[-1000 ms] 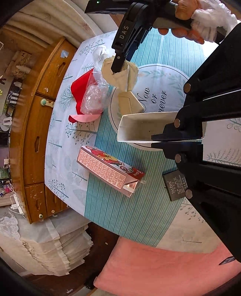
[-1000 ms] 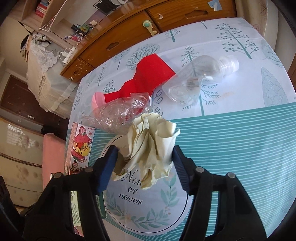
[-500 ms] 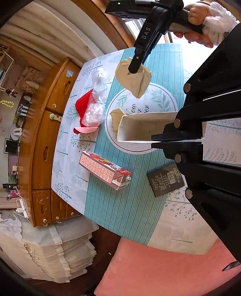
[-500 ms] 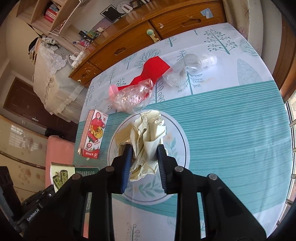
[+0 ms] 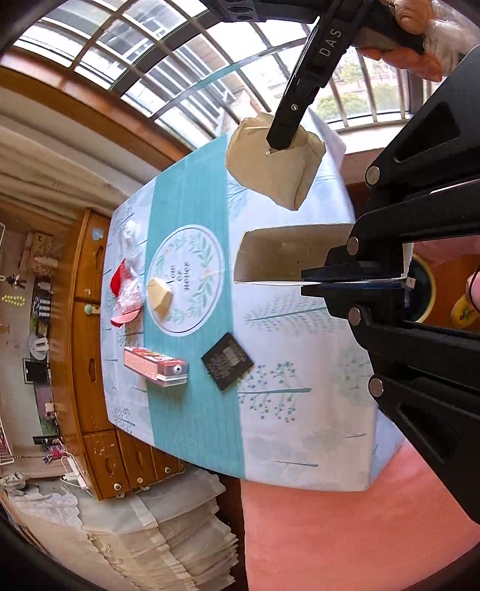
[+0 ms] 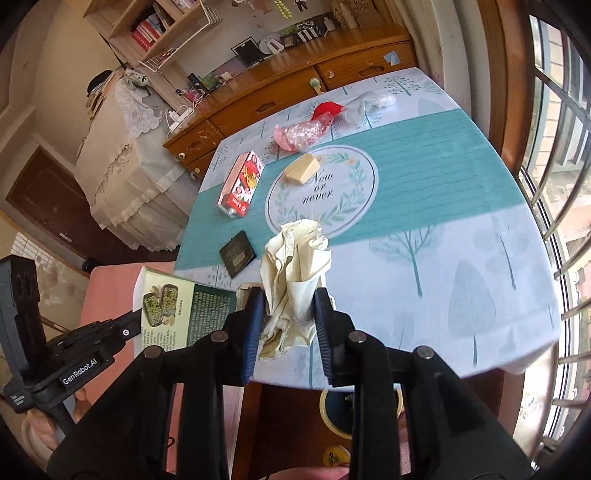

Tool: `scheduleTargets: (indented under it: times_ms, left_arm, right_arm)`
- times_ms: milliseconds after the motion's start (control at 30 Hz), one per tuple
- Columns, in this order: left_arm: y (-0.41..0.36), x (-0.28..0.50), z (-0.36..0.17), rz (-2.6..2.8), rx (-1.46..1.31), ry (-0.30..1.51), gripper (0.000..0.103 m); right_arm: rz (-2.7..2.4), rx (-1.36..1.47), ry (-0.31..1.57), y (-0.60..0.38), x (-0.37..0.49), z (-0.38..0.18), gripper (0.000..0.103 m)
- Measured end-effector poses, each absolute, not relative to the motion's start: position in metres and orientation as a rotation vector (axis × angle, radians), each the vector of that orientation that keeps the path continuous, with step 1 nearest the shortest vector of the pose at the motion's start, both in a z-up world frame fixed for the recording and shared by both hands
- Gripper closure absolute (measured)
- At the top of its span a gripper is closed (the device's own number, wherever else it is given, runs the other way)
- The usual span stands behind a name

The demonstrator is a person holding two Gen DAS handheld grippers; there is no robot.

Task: Collect trash
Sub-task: 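Carry both cream papers over the bin and open both tools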

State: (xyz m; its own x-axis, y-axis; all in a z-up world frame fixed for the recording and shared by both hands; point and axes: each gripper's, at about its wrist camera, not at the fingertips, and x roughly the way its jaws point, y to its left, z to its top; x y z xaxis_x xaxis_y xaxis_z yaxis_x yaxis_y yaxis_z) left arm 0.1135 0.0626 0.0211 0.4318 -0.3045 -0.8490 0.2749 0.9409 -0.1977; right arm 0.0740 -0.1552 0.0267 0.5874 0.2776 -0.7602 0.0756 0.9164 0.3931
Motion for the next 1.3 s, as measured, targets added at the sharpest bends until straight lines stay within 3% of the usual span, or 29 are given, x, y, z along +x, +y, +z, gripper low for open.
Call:
scheduleTargets:
  times_ms: [200,400,1000,1300]
  left_arm:
    - [0.065,0.029,-0.022,-0.429,0.008,1.162,0.102]
    - [0.067,-0.015,-0.073,-0.418,0.012,1.242,0.102]
    - [0.064,-0.004,-0.351,-0.208,-0.067,1.412,0.102]
    - [0.042,0.005,-0.428,-0.213,-0.025,1.391,0.102]
  right_arm:
    - [0.100,0.317,1.066,-0.101,-0.022,-0.003,0.079]
    - [0.093,0.231,1.187,-0.074,-0.060,-0.045,0.079]
    - [0.017,0.119,1.478,-0.085,-0.043,-0.326,0.079]
    - [0.011,0.107,1.514,-0.093,-0.035,-0.409,0.078]
